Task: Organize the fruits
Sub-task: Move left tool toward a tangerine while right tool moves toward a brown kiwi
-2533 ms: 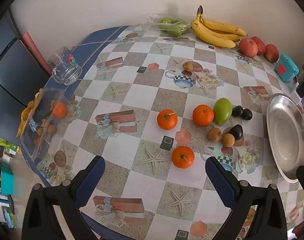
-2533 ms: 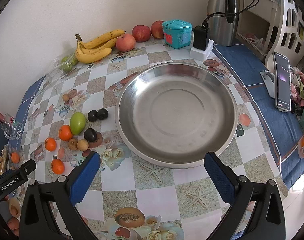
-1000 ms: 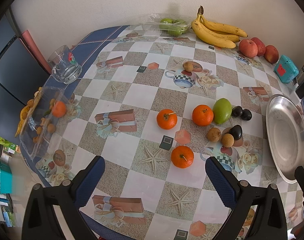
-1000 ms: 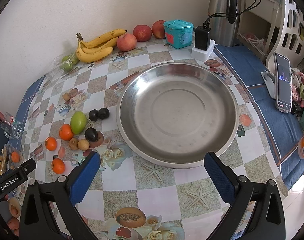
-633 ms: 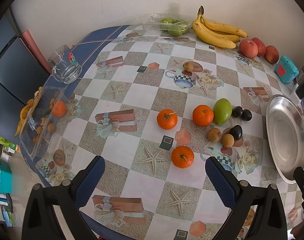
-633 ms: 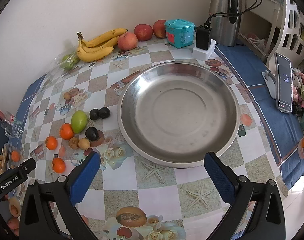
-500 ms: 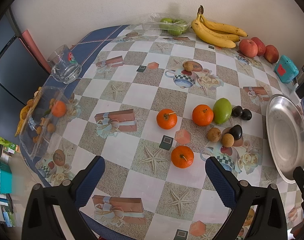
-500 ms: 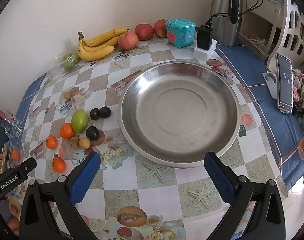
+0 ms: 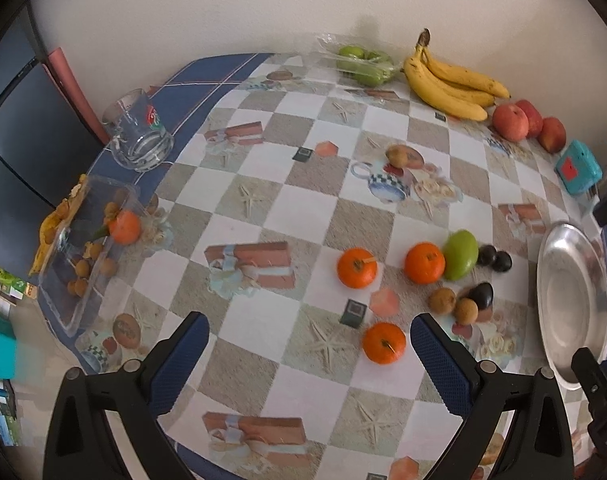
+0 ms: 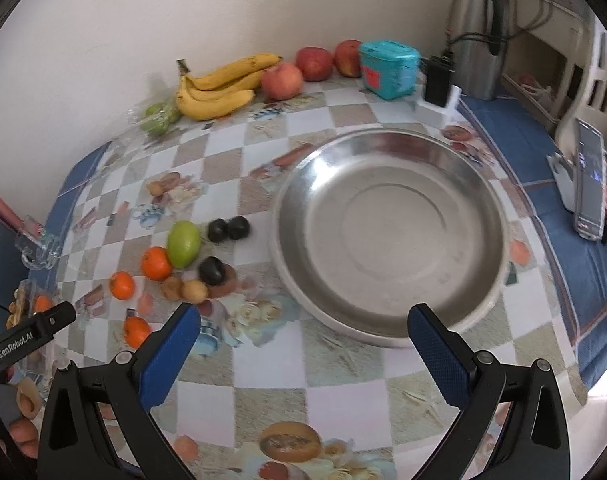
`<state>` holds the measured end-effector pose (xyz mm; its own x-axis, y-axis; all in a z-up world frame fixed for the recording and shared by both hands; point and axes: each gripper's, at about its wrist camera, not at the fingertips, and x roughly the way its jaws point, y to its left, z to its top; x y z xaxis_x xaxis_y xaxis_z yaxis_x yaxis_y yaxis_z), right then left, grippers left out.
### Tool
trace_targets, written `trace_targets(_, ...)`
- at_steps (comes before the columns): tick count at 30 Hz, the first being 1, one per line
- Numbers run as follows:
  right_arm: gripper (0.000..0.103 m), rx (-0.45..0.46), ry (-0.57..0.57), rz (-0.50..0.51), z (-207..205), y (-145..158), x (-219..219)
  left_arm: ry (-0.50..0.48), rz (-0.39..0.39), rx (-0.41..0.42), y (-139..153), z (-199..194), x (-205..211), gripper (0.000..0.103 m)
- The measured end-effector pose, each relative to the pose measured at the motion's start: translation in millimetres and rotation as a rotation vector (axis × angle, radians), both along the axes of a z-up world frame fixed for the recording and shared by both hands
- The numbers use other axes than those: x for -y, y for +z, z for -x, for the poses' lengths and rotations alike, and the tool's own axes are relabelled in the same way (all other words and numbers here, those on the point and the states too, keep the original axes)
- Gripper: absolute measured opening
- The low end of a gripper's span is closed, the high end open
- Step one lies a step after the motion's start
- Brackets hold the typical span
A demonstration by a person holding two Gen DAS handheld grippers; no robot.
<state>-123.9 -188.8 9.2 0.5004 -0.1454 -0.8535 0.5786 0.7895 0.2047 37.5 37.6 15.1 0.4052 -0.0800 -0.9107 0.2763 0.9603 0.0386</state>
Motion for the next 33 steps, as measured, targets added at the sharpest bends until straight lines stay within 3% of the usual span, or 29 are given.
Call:
trace_targets(4, 0.103, 0.058, 0.061, -0.03, -14, 5, -11, -0.001, 0.042, 0.009, 2, -12, -9, 0.103)
trace_targets(11, 0.103, 0.08, 0.163, 0.014, -39, 7, -34, -0.063, 0.084, 0.01, -9, -15, -10, 0.103)
trace_targets(20, 0.103, 0.052, 0.162, -0.004, -55, -8, -32, -0.159, 0.067, 0.012, -31, -9, 7, 0.103)
trace_targets(33, 0.103, 0.008, 0.152, -0.012, -67, -26, -26, -0.234, 0.039, -0.052, -57, -1, 28, 0.103)
